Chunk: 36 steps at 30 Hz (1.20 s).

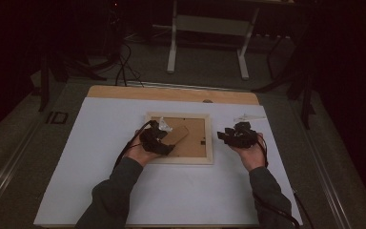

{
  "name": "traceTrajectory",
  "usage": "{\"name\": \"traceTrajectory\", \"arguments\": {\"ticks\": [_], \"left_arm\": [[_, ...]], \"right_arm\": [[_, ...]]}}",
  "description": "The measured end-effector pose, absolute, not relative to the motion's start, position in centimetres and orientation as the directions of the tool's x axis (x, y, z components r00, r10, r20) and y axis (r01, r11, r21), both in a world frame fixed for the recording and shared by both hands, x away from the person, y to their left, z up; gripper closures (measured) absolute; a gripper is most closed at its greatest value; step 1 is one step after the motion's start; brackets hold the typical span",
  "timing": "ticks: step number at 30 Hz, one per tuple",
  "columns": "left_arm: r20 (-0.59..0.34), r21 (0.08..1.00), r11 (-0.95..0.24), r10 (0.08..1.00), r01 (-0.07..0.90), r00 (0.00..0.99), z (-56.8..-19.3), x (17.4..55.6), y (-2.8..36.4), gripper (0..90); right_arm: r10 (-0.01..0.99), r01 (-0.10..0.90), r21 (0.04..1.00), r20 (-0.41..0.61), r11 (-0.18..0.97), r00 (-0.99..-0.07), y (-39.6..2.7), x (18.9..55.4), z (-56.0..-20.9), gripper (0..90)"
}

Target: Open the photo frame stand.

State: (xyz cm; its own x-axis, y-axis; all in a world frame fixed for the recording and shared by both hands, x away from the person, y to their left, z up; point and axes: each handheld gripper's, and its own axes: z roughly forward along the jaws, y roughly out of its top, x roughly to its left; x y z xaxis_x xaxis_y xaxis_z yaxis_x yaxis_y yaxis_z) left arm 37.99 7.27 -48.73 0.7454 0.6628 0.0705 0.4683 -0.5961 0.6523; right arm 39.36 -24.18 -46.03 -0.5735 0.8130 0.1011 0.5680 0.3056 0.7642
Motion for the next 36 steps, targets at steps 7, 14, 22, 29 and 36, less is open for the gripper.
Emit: {"name": "traceTrajectory", "arguments": {"ticks": [7, 14, 22, 29, 36], "left_arm": [[0.093, 0.661, -0.599, 0.663, 0.452, 0.742, -48.5, 37.5, 7.2, 37.4], [0.125, 0.670, -0.605, 0.663, 0.431, 0.738, -48.3, 36.9, 7.0, 37.4], [0.157, 0.677, -0.612, 0.663, 0.409, 0.732, -48.2, 36.3, 6.9, 37.4], [0.186, 0.683, -0.619, 0.661, 0.388, 0.727, -48.1, 35.8, 6.7, 37.4], [0.212, 0.690, -0.624, 0.659, 0.366, 0.722, -47.9, 35.4, 6.5, 37.4]], "right_arm": [[0.811, 0.574, 0.761, 0.110, 0.303, -0.574, -24.3, 39.8, -45.7, 58.7], [0.804, 0.580, 0.756, 0.125, 0.303, -0.582, -24.1, 40.2, -45.4, 59.0], [0.797, 0.585, 0.749, 0.130, 0.311, -0.590, -23.8, 40.7, -45.2, 59.1], [0.793, 0.594, 0.738, 0.135, 0.319, -0.594, -23.3, 41.3, -45.1, 59.5], [0.788, 0.604, 0.725, 0.140, 0.330, -0.599, -23.0, 41.8, -45.3, 60.1]]}}
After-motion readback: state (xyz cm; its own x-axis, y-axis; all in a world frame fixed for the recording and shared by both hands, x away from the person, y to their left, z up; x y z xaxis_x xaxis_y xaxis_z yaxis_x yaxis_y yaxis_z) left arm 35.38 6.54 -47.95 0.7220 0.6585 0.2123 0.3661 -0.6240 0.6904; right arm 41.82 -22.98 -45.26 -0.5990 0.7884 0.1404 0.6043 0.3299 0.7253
